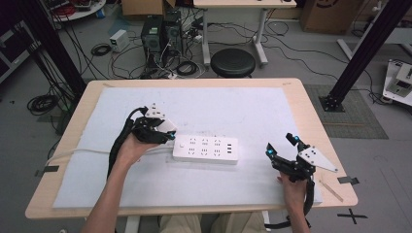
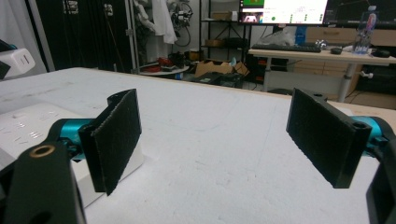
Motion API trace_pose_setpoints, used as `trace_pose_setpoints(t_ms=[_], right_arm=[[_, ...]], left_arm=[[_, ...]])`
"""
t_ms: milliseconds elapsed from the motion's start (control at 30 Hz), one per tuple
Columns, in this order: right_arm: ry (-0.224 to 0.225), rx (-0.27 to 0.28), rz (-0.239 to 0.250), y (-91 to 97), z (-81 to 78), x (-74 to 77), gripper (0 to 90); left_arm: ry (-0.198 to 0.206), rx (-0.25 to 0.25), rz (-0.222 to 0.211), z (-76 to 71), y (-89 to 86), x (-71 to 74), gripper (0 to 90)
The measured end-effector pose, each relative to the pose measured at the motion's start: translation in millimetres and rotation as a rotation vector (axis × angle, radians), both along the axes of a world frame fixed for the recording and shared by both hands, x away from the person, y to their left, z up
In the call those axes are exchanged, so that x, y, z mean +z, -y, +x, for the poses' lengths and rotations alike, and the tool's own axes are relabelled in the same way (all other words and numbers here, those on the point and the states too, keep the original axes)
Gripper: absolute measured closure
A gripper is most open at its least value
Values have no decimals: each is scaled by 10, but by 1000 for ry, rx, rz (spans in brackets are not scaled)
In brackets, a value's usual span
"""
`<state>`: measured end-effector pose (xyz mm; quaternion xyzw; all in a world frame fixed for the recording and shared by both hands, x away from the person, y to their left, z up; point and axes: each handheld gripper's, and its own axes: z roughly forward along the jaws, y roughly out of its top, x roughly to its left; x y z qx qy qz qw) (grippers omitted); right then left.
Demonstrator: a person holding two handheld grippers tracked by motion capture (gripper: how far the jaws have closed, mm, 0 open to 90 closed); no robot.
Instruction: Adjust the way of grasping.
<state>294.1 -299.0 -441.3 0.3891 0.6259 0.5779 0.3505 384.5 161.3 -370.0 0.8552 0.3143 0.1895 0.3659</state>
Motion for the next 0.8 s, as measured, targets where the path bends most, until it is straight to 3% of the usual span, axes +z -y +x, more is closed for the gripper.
trace_pose_setpoints(t_ms=[133, 367, 500, 700, 733, 800], right_arm=[[12, -2, -28, -30, 1, 4, 181], [31, 5, -57, -75, 2, 12, 182], [39, -12, -38, -61, 1, 18, 184], [31, -19, 7, -45, 22, 21, 184], [28, -19, 13, -51, 24, 25, 184], [15, 12, 20, -82, 24, 43, 184]], left_arm=[[22, -20, -22, -68, 100, 7, 424], [48, -49, -24, -167, 249, -71, 424], [84, -76, -25, -282, 376, -105, 424], [146, -94, 27, -374, 497, -98, 424], [171, -93, 30, -410, 541, -104, 424], [192, -100, 37, -447, 575, -107, 424]])
